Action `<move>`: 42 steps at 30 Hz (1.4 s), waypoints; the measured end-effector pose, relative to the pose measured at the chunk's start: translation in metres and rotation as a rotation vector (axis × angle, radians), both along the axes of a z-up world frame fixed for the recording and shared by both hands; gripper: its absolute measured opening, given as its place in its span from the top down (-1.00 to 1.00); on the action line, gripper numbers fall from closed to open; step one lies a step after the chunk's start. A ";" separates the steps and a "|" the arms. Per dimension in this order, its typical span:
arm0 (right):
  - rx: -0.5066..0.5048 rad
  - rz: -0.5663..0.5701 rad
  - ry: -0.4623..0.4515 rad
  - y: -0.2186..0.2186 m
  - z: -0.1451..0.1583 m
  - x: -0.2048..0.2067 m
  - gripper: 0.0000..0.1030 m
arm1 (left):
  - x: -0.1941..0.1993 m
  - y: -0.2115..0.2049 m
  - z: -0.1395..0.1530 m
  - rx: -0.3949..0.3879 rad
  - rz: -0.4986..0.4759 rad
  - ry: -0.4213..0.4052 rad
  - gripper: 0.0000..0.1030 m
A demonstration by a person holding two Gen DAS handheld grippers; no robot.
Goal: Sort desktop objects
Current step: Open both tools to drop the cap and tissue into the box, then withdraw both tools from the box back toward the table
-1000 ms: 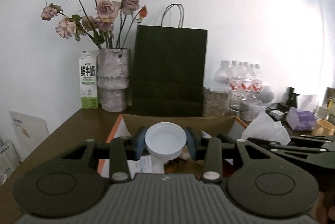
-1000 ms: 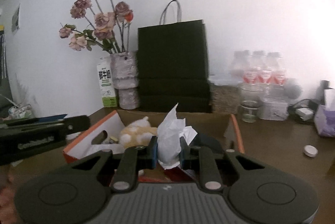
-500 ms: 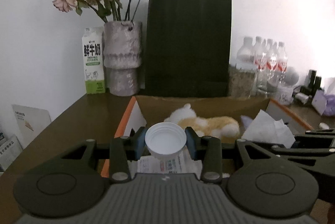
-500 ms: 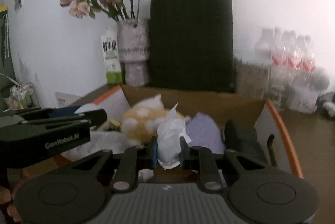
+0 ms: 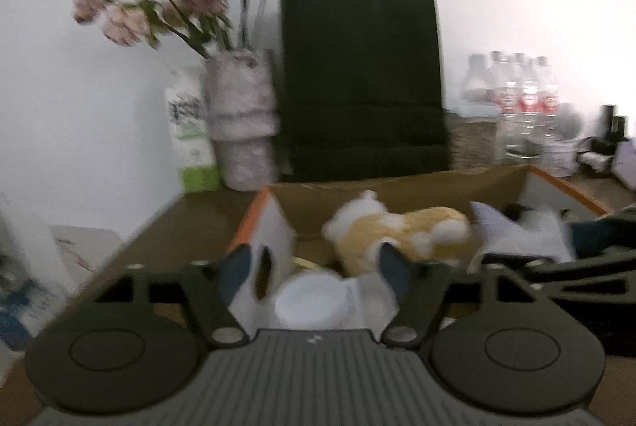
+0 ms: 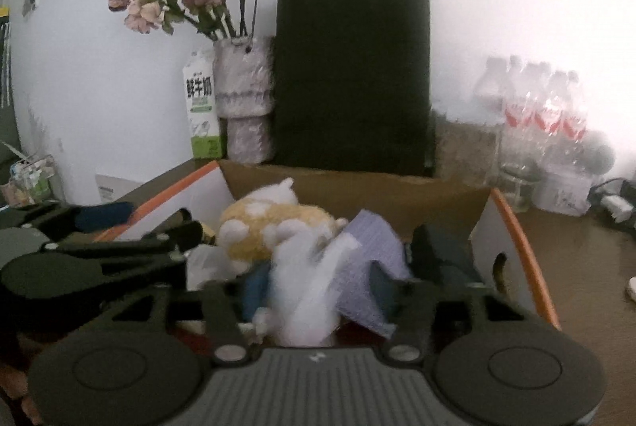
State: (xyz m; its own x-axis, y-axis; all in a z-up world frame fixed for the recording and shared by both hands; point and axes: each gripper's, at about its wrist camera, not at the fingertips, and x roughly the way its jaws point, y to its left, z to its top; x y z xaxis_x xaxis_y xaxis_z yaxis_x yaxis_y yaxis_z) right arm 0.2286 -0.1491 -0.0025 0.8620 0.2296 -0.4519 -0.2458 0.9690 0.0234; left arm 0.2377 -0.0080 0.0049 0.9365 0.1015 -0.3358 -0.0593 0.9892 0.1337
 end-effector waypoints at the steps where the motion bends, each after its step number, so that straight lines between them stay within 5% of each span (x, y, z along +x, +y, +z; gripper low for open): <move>1: -0.009 -0.014 -0.011 -0.001 0.001 -0.001 -0.35 | -0.002 0.000 0.001 0.014 0.009 -0.012 -0.65; 3: 0.003 -0.049 -0.033 -0.005 0.003 -0.004 -0.64 | -0.007 0.004 0.006 0.009 0.032 -0.044 -0.94; 6: 0.039 -0.060 -0.041 -0.014 0.007 -0.007 -1.00 | -0.012 0.010 0.012 -0.021 0.039 -0.075 -1.00; 27: 0.048 -0.074 -0.077 -0.022 0.032 -0.032 -1.00 | -0.037 0.012 0.039 -0.086 0.002 -0.104 -1.00; 42: 0.041 -0.047 -0.096 -0.025 0.041 -0.139 -1.00 | -0.130 0.007 0.048 -0.082 -0.058 -0.063 -1.00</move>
